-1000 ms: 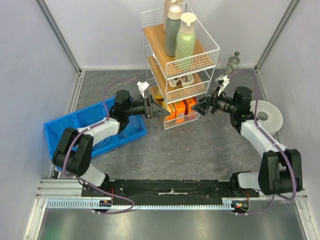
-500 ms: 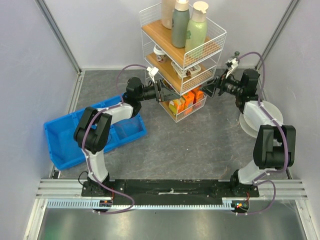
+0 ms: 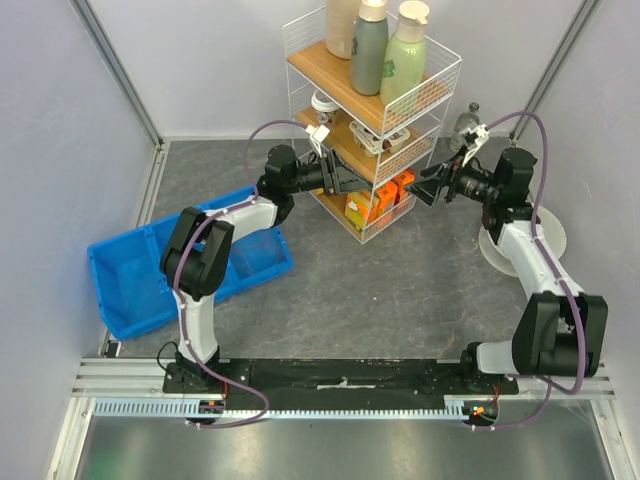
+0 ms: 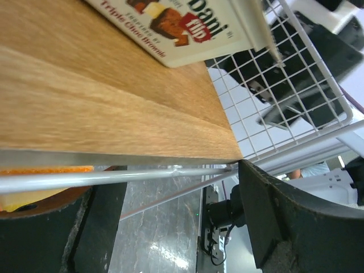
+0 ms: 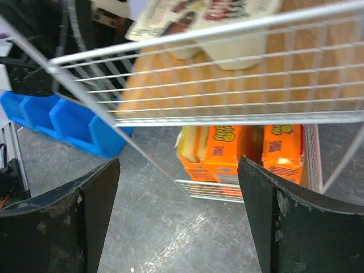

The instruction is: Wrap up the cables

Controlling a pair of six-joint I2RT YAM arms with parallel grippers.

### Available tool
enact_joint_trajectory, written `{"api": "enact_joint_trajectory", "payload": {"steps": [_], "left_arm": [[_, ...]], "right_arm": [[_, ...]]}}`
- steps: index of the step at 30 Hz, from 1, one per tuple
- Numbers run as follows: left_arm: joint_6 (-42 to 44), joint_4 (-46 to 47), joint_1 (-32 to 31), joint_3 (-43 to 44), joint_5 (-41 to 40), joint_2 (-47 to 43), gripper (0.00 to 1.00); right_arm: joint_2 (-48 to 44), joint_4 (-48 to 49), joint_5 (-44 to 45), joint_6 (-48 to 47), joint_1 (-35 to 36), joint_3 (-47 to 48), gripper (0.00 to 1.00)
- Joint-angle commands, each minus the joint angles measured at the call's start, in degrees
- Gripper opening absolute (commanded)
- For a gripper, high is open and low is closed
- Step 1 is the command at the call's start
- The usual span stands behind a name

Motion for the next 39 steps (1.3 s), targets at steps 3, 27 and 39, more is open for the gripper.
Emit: {"api": "enact_joint_trajectory", "payload": {"steps": [3,27,39], "left_arm": [[-1.3,0.9,-0.5,7.9,-6.0,4.8,0.83],[-2.8,7.0,1.9,-0.1,-4.9,-3.8,0.86],[60.3,-67.0,17.7,-7.9,-0.3,-41.1,0.95]], "right_arm": [[-9.2,-6.0,-2.1,-1.1,-0.3,-2.8,0.92],[-14.1,-10.1,-1.9,-3.9,-0.2,-5.7,0.92],[-15.4,-33.7,3.1,-21.5,0.1,-0.2,0.98]]}}
